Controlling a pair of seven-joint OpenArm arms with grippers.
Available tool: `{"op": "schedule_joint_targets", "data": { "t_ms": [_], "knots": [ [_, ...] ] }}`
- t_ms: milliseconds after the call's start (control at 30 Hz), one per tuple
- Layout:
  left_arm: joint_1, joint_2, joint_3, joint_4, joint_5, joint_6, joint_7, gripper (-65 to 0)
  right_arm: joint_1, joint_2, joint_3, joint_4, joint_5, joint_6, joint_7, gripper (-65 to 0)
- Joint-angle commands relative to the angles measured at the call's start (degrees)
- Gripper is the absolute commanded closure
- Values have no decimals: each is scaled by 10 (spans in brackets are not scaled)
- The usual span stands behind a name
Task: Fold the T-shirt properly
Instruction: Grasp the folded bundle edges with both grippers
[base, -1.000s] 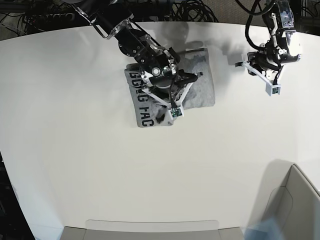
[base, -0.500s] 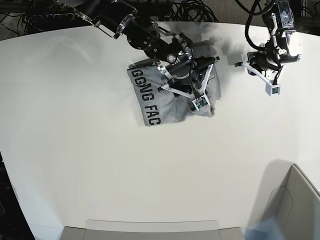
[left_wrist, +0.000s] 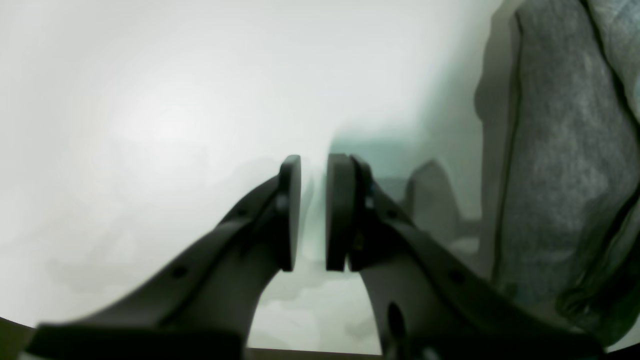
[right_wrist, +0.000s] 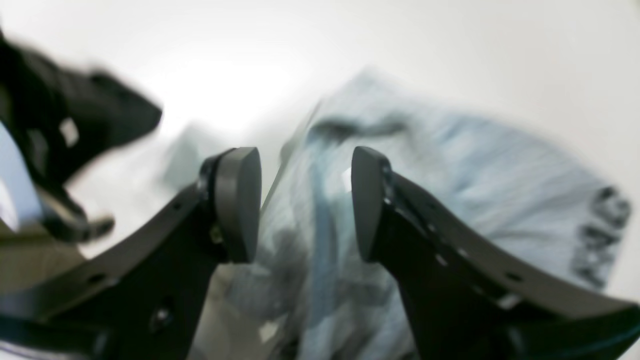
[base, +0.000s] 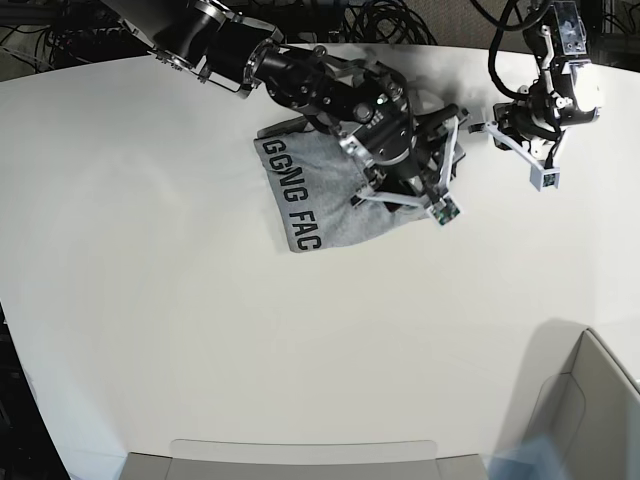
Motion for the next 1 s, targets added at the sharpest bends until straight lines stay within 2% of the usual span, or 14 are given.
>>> {"op": "schedule_joint_targets", "data": {
  "t_ms": [0,67,167,300,400,467,567,733,967],
  "knots": [
    [-5,-4,-1,24,-5,-1,-10,-86,11,4,34,24,-13,-5,8,-294],
    [-4,11,-1,50,-5,-1,-27,-87,6,20,81,46,-12,-5,7,-294],
    [-3,33,9,84,-6,-11,-45,-89,-13,62,147,73,-9,-2,6,-293],
    [-4,52,40,84,-6,-95,-75,-89,-54,129,190,88,-7,-1,6,-293],
    [-2,83,43,84,-6,-155,-106,-89,-87,166,207,86,-7,0,8,-293],
    [3,100,43,84,-6,-179,-117,-89,-110,177,219,86,-7,0,10,-293],
    [4,116,46,83,-6,-183,-119,-100,-135,188,232,84,-7,5,10,-293],
    [2,131,45,58,-3,-183,-124,-152,-170,193,234,82,-11,74,10,-293],
    [-8,135,45,55,-5,-183,-123,-153,-187,192,233,56,-11,77,10,-293]
  ]
}}
